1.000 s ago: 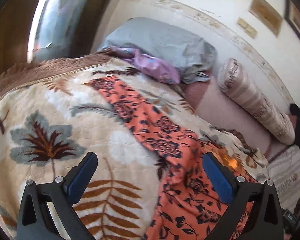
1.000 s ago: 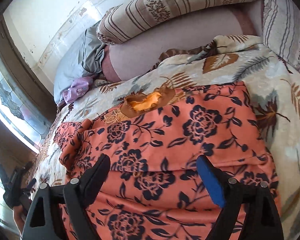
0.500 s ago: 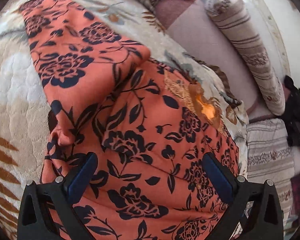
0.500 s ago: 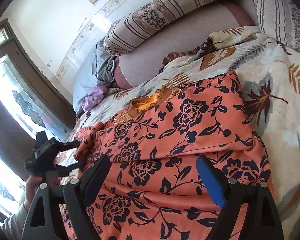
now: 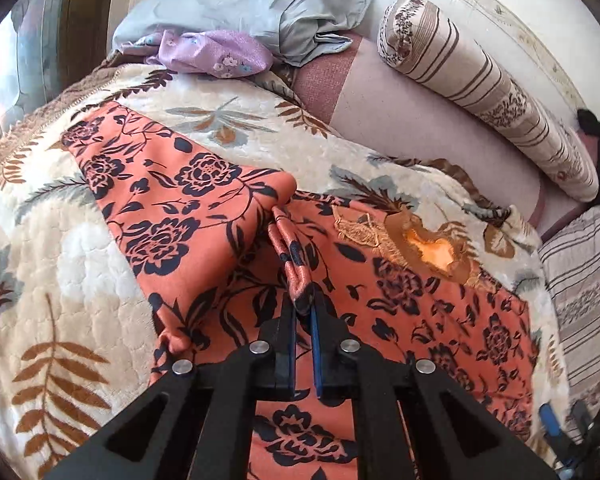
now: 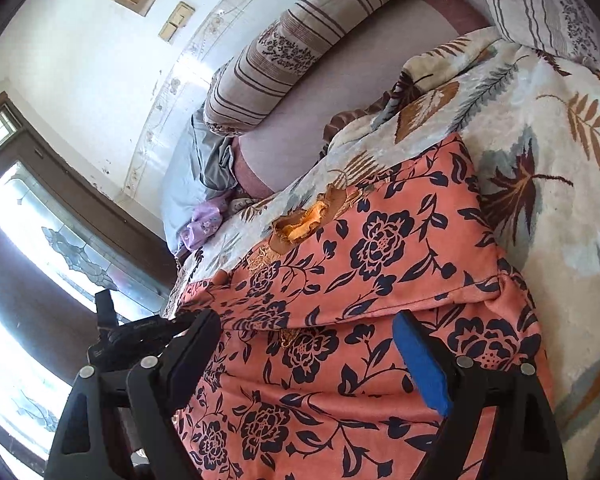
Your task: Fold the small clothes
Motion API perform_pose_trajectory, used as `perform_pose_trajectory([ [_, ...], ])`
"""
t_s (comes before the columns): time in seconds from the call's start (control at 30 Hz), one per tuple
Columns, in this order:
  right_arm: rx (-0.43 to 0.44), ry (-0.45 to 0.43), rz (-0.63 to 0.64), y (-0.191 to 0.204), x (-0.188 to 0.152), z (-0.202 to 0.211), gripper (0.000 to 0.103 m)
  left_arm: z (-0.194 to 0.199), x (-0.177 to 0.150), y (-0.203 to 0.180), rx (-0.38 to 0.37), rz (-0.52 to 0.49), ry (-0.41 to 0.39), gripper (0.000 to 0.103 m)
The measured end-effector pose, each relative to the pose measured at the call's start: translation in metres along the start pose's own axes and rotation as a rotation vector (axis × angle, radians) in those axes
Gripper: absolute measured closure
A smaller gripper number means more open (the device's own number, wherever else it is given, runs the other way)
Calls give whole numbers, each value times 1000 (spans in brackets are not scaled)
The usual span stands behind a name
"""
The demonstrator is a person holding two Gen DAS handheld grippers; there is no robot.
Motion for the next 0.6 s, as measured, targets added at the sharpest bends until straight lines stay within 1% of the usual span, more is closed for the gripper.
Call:
perform_pose_trajectory([
  [0.03, -7, -2, -13, -3, 0, -1, 13, -9, -11, 9, 27, 5, 40, 97],
  [0.1, -23, -2, -47, -12, 1, -2, 13, -35, -35, 38, 98, 65, 143, 96],
  [0.13, -32, 0, -60, -16, 0, -3, 13, -39, -40, 47, 66, 111, 138, 93],
  [0.17, -52, 0, -64, -21, 0, -2, 13, -37, -37, 48, 46, 111, 116, 93],
  [0.23, -83, -2, -72, -28, -1, -1, 12, -32, -35, 44, 51, 63, 120, 93],
  [0.27, -85, -5, -80, -30, 0, -1, 12, -33, -35, 45, 50, 51, 126, 93],
  [0.33, -97, -13, -89, -31, 6, -1, 12, -33, -35, 46, 31, 52, 130, 93],
  [0.4, -82, -15, -87, -24, 16, -5, 12, -34, -34, 44, 12, 42, 122, 93],
  [0.43, -75, -5, -78, -19, 22, -11, 12, -38, -34, 43, 4, 37, 117, 93],
  [0.5, -53, 21, -69, -11, 40, -30, 11, -34, -36, 44, -11, 24, 110, 93],
  [0.57, -42, 55, -112, -16, 57, -56, 11, -32, -36, 44, -29, 26, 114, 93],
  [0.6, -60, 69, -152, -26, 64, -70, 11, -33, -36, 44, -39, 34, 117, 93],
])
Point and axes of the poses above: each gripper's, at about its wrist camera, not at the fingertips, and z roughly against the way its jaws point, y to its left, x to its top, the point moved 8 cm from there along -z, roughly the way its jaws point, and after that the axes turned 9 degrees about -y, right-handed, at the moved point
